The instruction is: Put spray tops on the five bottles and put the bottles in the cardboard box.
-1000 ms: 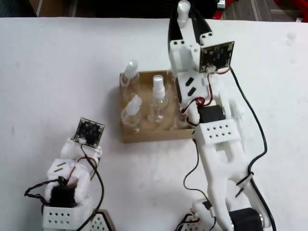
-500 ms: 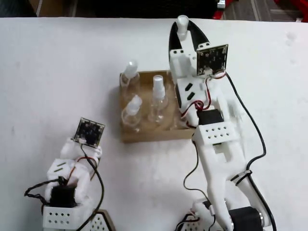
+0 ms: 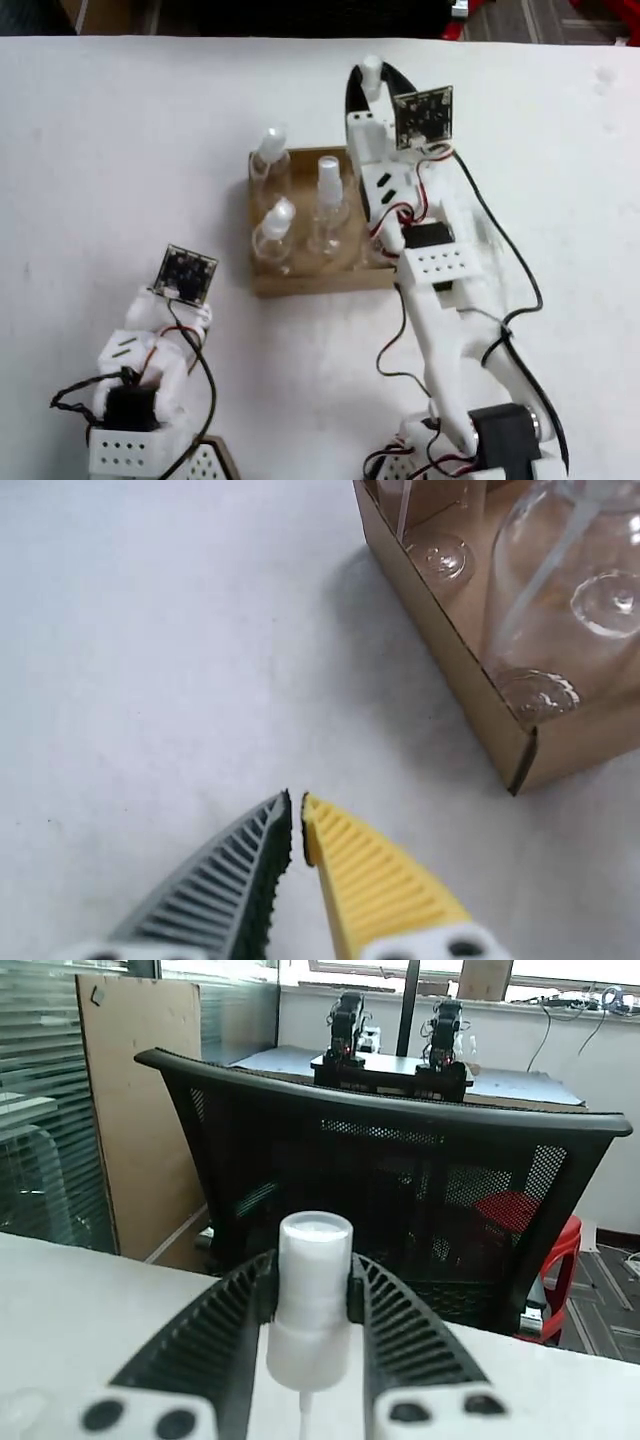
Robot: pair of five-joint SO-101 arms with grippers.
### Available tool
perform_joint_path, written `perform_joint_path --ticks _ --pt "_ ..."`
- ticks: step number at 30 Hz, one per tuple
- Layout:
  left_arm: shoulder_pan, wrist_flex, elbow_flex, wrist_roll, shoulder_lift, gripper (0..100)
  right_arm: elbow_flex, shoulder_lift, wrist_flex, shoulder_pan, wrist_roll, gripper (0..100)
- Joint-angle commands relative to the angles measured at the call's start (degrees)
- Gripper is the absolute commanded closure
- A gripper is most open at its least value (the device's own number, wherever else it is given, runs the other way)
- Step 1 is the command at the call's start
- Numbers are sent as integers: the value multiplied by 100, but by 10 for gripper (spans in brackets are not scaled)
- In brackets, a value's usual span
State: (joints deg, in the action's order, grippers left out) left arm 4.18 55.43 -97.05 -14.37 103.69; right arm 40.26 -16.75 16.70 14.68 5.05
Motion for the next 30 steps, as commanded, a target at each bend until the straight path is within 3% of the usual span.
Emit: perform_joint_path --ticks 1,17,24,30 --pt "-31 26 9 -44 66 976 -53 4 136 -75 -70 983" --pt "-31 26 9 -44 66 977 651 13 127 -31 -70 981" --pt "-31 26 9 -44 66 977 862 13 119 -13 -70 823" --pt "-31 26 9 -44 66 976 870 -31 119 -13 -70 852"
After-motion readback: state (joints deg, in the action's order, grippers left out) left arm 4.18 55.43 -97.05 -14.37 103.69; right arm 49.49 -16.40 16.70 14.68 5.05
